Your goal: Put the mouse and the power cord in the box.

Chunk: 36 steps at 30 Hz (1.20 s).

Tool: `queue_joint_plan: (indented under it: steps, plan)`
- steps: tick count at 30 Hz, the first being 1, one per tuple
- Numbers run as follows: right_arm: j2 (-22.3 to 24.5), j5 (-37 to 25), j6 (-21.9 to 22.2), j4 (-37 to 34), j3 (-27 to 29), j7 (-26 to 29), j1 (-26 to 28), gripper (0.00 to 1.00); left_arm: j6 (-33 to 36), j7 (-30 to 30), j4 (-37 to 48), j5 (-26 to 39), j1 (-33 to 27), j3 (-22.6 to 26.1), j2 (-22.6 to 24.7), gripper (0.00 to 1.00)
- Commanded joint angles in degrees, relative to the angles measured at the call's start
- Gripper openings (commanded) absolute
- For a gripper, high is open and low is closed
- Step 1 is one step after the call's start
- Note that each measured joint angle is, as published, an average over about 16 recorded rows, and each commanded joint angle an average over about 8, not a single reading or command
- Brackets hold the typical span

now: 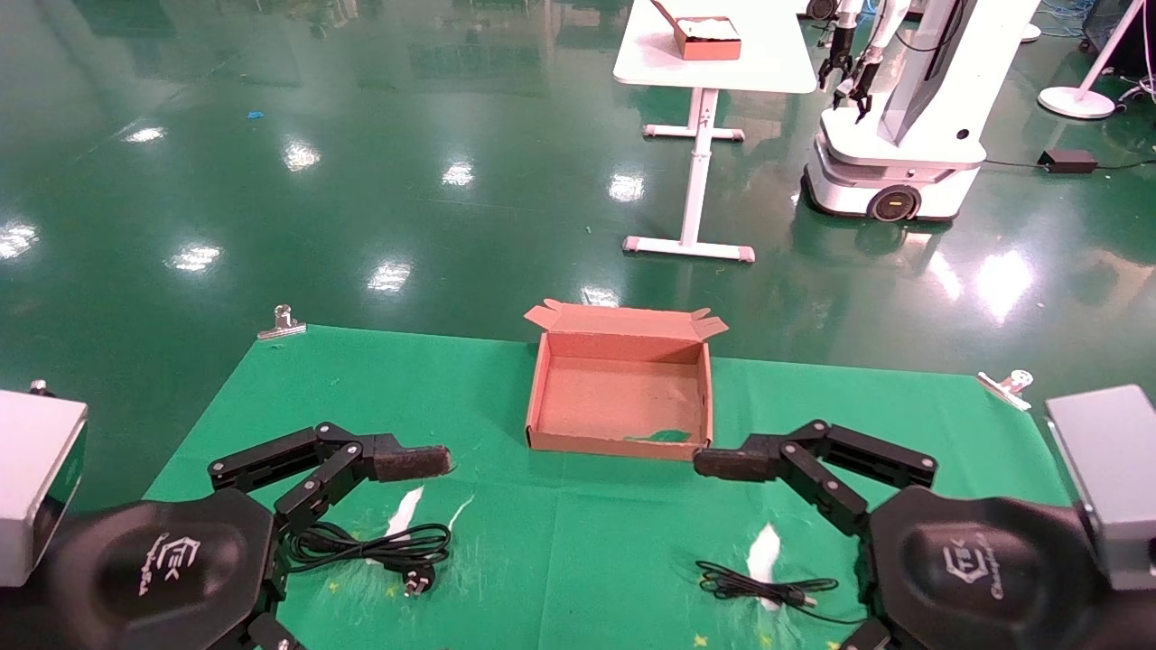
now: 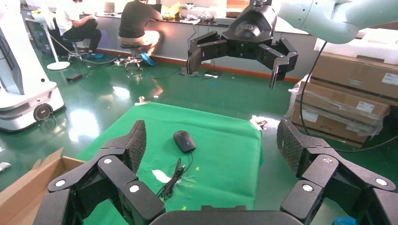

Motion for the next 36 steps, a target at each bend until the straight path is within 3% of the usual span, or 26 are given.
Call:
queue_joint_plan:
  steps: [1,22,29,36]
  plan:
    - [0.0,0.0,0.0,0.0,0.0,0.0,0.0,1.0,0.0,0.0,0.0,0.0,0.0,0.0,0.0,1.0]
    - [0.11,-0.37,-0.34,0.04,-0.15,-0.14,0.2,1.0,0.1,0.61,-0.36,0.95,-0.28,0.17,-0.1,1.0]
    - [0.56,-6.74,-4.0,-1.19,-3.9,-0.66,4.99,1.0,2.68,8.48,-0.48,14.22,-5.39,3.97,-0.25,1.0]
    - [0.51,-17.28,-5.12,-8.04,-12.55,-4.93,12.29,1.0,4.18,19.3,8.8,31.29,-14.54,11.56,3.94,1.0]
